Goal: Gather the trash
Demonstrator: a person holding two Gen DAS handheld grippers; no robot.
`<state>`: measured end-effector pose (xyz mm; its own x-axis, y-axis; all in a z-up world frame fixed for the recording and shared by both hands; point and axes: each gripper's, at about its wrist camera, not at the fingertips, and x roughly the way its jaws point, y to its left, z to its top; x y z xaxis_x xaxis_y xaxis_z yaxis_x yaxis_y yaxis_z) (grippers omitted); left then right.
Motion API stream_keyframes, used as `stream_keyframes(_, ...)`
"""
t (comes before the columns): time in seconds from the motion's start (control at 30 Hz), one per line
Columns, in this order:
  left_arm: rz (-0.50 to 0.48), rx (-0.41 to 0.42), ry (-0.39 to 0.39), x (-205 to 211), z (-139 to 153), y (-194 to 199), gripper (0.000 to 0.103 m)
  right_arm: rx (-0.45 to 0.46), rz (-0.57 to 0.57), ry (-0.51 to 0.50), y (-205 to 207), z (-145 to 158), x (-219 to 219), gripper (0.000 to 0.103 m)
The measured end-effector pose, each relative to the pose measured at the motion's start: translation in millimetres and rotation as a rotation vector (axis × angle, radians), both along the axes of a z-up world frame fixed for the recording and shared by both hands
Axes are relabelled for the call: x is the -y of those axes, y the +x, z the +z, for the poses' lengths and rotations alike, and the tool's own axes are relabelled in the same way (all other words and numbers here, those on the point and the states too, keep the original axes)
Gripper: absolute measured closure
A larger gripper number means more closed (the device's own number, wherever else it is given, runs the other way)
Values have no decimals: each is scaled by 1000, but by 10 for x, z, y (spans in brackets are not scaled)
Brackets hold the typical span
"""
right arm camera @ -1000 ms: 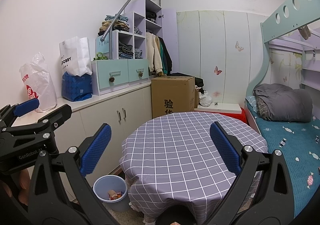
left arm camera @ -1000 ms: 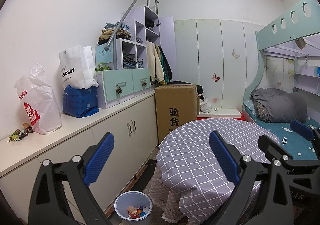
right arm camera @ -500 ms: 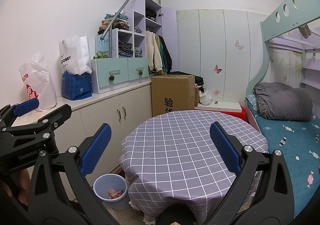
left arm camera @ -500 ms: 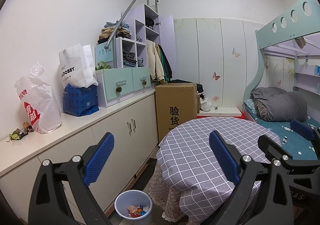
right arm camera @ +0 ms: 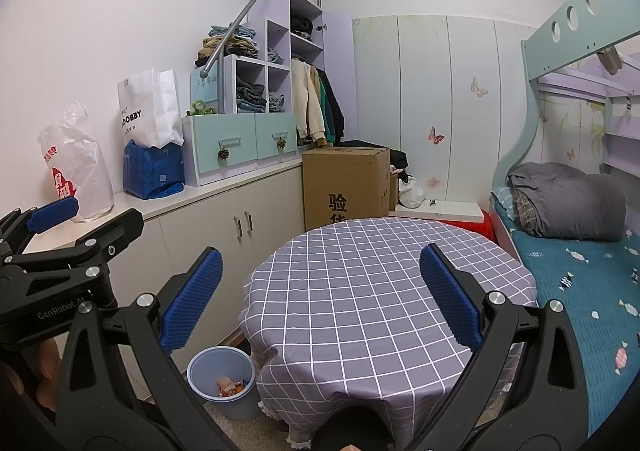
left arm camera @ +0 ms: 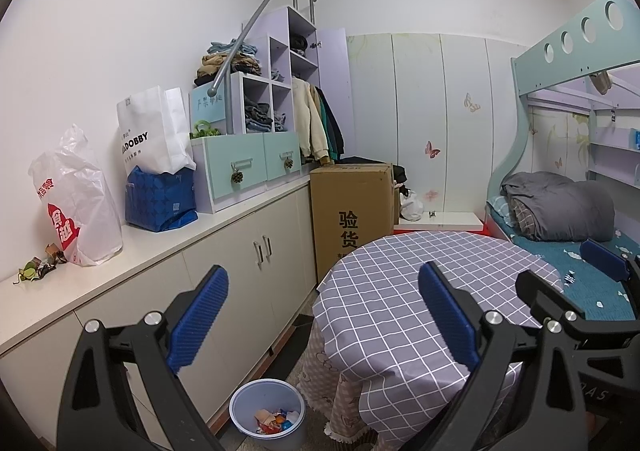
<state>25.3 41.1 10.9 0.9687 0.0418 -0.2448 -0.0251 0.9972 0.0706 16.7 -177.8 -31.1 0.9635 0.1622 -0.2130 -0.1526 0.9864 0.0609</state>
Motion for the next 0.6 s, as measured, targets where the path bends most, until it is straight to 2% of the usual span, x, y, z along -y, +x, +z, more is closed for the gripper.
stream_keyframes(0.3,0,-3,3,-8,-19,11,9,0,3,3,10,-1,6,6)
stream_keyframes(0.6,11,-40,20,-120,-153,199,9,-41,29,20,224,-84,32,6)
